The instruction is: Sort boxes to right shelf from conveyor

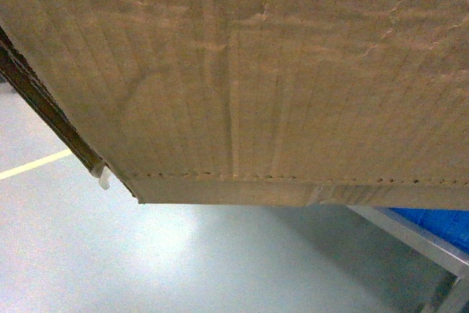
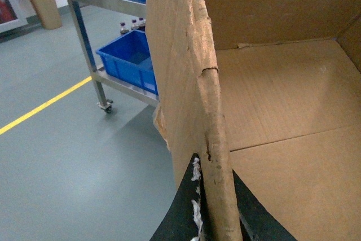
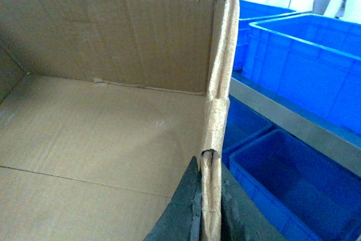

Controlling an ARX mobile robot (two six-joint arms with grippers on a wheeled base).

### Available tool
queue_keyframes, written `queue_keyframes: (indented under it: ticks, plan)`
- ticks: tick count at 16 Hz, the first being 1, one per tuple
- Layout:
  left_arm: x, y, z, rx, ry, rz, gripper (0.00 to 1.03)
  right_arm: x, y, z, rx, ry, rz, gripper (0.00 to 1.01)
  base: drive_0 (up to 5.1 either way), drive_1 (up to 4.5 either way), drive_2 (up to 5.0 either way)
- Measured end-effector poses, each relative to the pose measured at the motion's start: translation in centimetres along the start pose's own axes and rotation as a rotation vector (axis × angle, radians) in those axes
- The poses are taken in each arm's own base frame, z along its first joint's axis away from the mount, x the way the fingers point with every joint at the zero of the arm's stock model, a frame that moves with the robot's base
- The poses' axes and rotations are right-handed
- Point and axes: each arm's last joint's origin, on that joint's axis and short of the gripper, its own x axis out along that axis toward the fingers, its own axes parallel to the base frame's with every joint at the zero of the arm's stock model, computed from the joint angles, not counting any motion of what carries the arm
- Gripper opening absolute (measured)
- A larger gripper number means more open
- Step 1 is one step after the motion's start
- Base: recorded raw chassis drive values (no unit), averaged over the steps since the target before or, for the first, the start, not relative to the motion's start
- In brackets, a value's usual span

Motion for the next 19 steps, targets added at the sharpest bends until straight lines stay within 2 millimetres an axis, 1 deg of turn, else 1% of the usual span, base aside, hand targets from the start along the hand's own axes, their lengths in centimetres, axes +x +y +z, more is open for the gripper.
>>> queue_keyframes:
  ticks: [19]
  plan:
    - [0.01,0.04,-0.01,0.000,0.000,0.001,0.03,0.00,0.01,0.00,0.000,0.000,0.000,0.04,-4.9,-3.33,2.9]
